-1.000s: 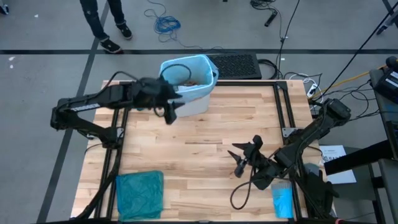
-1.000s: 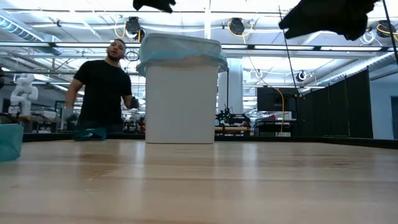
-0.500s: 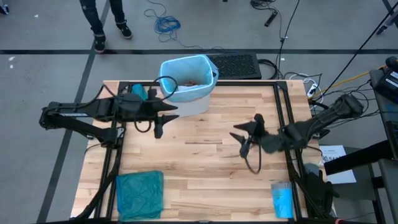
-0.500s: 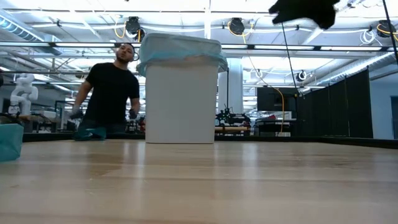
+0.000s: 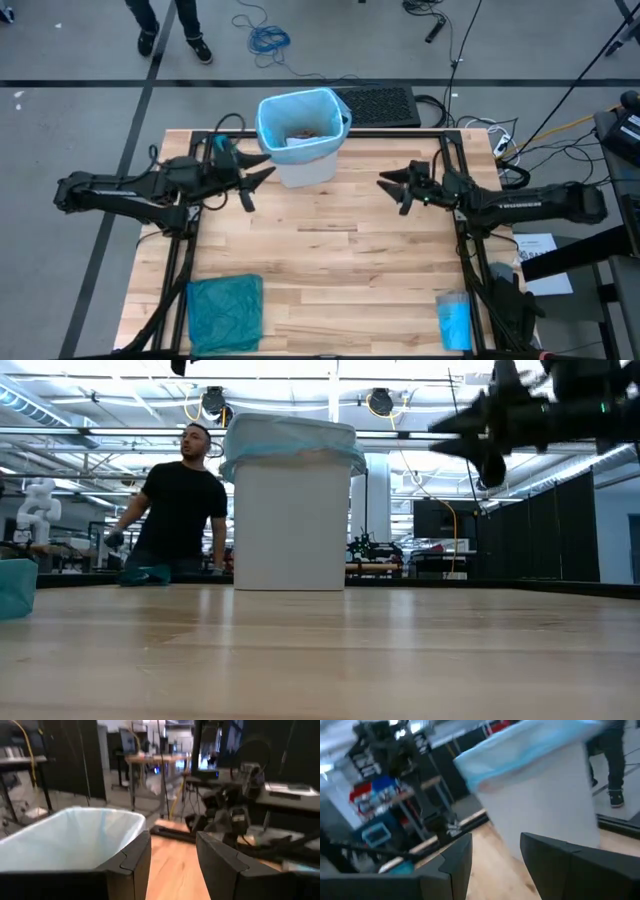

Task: Place trash/remove bag and relplace
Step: Remove the blue trash bag from the white trash bin

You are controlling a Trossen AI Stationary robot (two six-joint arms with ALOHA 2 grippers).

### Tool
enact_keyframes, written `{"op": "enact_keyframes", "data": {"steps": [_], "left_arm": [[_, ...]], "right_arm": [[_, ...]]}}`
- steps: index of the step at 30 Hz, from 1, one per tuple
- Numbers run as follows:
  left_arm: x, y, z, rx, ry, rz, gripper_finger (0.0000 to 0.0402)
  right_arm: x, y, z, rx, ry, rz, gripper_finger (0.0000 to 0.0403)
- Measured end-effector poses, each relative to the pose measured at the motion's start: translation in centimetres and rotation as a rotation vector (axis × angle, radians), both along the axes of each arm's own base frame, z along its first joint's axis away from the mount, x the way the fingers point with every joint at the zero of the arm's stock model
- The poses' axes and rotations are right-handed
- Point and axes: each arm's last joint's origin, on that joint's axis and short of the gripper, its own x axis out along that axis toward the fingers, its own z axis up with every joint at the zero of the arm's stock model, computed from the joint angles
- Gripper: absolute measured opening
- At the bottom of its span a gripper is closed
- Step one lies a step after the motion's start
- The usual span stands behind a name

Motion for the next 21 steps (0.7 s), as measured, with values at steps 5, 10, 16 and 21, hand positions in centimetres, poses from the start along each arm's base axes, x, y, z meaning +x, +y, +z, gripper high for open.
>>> {"op": "enact_keyframes", "data": {"steps": [5, 10, 16, 21], "left_arm": [[0.1, 0.5, -2.2, 0.019, 0.032, 0.034, 0.0153], [1.1, 2.3, -3.9, 0.101, 0.098, 0.348, 0.0153], [1.3, 5.8, -3.8, 0.186, 0.112, 0.613, 0.0153], [1.5, 8.3, -5.0, 0.114, 0.139, 0.715, 0.0153]], "right_arm": [[-1.0, -0.9, -1.7, 0.005, -0.022, -0.011, 0.016], [-0.7, -0.9, -0.7, -0.151, -0.001, 0.024, 0.016], [-0.2, -2.2, 1.2, -0.357, 0.065, -0.064, 0.016], [-0.1, -3.2, 2.2, -0.299, 0.046, -0.234, 0.016]]}}
